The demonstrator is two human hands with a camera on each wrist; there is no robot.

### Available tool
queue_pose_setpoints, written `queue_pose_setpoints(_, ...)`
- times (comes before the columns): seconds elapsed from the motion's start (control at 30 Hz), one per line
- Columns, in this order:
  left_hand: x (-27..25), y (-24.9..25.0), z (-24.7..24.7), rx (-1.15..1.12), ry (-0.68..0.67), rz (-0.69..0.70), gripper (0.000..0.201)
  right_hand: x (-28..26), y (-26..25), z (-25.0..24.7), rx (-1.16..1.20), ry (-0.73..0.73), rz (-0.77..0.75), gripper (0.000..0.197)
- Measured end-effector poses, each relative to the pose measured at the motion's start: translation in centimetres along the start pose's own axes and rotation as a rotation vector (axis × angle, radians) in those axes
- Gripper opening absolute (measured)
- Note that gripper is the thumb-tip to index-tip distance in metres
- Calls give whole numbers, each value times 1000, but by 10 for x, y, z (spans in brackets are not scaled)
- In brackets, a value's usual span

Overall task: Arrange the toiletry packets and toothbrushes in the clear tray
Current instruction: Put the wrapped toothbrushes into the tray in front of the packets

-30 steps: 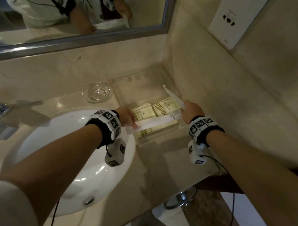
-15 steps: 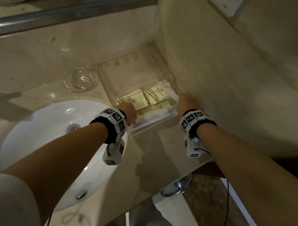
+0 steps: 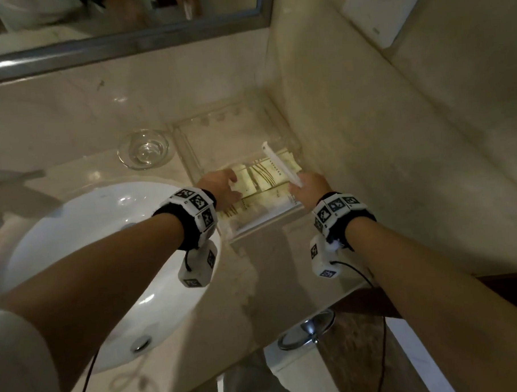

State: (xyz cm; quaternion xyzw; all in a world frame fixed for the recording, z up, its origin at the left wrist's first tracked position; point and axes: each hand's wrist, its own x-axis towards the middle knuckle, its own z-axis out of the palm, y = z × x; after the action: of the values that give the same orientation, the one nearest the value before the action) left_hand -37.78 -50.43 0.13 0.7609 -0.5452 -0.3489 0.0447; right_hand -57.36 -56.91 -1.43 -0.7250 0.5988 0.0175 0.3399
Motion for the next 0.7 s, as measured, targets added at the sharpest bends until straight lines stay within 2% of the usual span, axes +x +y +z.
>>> queue_pose_setpoints(0.1, -1, 1, -14, -262, 102, 75, 67, -8, -11, -1, 193, -259, -20, 8)
queue_pose_setpoints(0.2, -10, 3, -28, -465, 121, 146, 81, -13, -28, -6, 206, -396, -74, 10)
queue_pose_setpoints(0.27, -13, -2, -34, -475, 98, 162, 74, -14, -40, -9, 199, -492, -100, 11)
queue_pose_setpoints(0.37, -16, -16, -43, -324, 133, 179, 45, -16, -55, -11, 195, -561, -127, 14)
queue_pose_setpoints(0.43, -19, -26, -46, -311, 134, 186, 31, -16, -61, -12, 180, -605, -136, 14)
queue_pose_setpoints(0.57, -29, -40, -50, -385, 80, 201, 21, -17, -63, -14, 198, -693, -74, 12)
queue_pose_setpoints(0.7, -30, -53, -49, -405, 115, 146, 18, -16, -58, -18, 206, -711, 14, 24)
